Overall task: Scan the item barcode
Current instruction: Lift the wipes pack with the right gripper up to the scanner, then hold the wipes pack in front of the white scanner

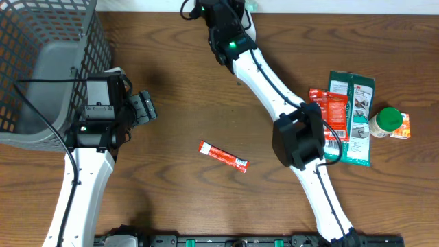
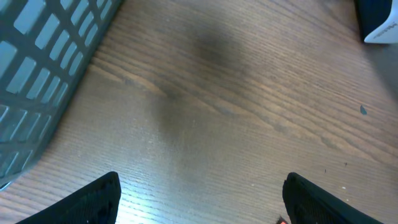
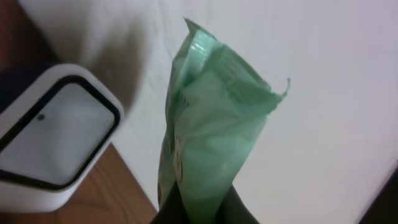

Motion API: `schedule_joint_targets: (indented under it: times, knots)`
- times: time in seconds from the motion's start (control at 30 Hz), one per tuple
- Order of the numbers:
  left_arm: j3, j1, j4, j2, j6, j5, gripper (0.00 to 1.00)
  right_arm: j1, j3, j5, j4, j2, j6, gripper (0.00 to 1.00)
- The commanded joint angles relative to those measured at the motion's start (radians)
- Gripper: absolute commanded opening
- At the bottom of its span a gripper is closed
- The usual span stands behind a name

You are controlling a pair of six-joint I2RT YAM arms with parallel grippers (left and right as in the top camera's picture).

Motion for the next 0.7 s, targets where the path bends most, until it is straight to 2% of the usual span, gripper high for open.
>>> schedule_joint_targets:
  times: [0.0, 0.27, 0.67]
  knots:
    - [0.014, 0.003, -0.002, 0.001, 0.005, -0.013, 0.84, -0.007, 0.016, -0.080, 0.019, 0.037, 0.015, 0.01]
    - [0.014, 0.003, -0.003, 0.002, 0.005, -0.013, 0.84, -0.015, 0.013, -0.136, 0.029, 0.091, 0.147, 0.01]
    - [0.014, 0.003, -0.003, 0.002, 0.005, -0.013, 0.84, -0.019, -0.010, -0.240, 0.023, 0.093, 0.172, 0.01]
